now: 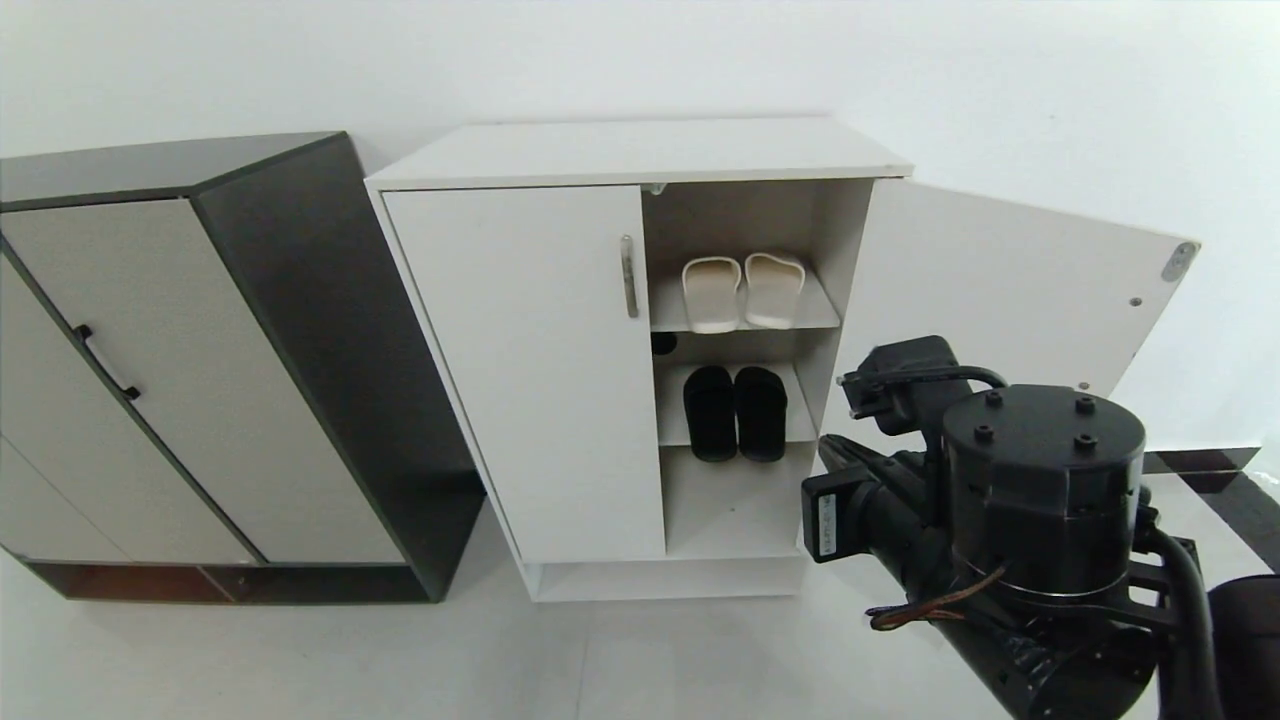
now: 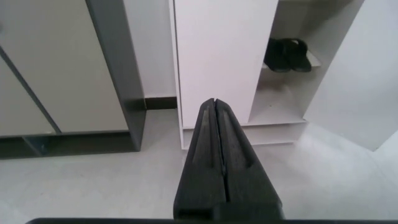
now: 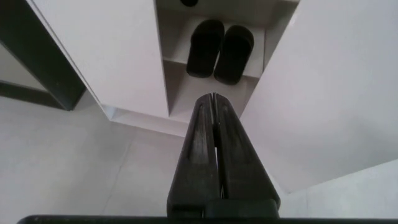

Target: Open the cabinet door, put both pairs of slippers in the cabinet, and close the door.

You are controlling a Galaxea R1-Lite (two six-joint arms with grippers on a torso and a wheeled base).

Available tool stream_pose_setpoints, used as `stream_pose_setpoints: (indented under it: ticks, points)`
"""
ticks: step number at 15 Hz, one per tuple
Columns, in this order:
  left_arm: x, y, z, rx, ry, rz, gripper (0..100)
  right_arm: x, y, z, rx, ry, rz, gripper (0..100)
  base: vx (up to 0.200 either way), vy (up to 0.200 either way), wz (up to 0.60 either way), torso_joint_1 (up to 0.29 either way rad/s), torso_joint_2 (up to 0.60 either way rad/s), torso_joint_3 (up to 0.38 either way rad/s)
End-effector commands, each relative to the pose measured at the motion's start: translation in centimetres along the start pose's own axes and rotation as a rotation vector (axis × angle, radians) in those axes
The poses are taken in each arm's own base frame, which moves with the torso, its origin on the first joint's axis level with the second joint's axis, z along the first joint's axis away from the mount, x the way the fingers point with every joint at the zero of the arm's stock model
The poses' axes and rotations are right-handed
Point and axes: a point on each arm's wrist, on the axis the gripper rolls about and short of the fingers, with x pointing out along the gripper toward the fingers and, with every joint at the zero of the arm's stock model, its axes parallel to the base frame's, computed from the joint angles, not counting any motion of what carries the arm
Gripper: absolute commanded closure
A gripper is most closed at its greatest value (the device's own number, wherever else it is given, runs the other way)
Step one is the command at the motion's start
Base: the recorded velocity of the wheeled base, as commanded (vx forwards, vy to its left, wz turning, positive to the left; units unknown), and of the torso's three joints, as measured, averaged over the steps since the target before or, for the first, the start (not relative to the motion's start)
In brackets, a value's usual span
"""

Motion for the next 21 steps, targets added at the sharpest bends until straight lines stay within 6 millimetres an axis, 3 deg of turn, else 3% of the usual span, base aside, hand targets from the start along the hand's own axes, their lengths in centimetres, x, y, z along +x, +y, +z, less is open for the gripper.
stream_pose_setpoints:
  ticks: [1,21]
  points:
    - [0.00,0.00,0.00,0.000,0.000,0.000,100,0.05,0.07,-0.09,-0.003,0.002,0.001,100,0.000,0.000,0.00,0.134,-0.47,-0.334]
    - [0.00,0.00,0.00,-0.002,0.000,0.000,100,0.27,-0.15,-0.16,-0.001,0.005,-0.009,100,0.000,0.000,0.00,0.198,-0.52,-0.316]
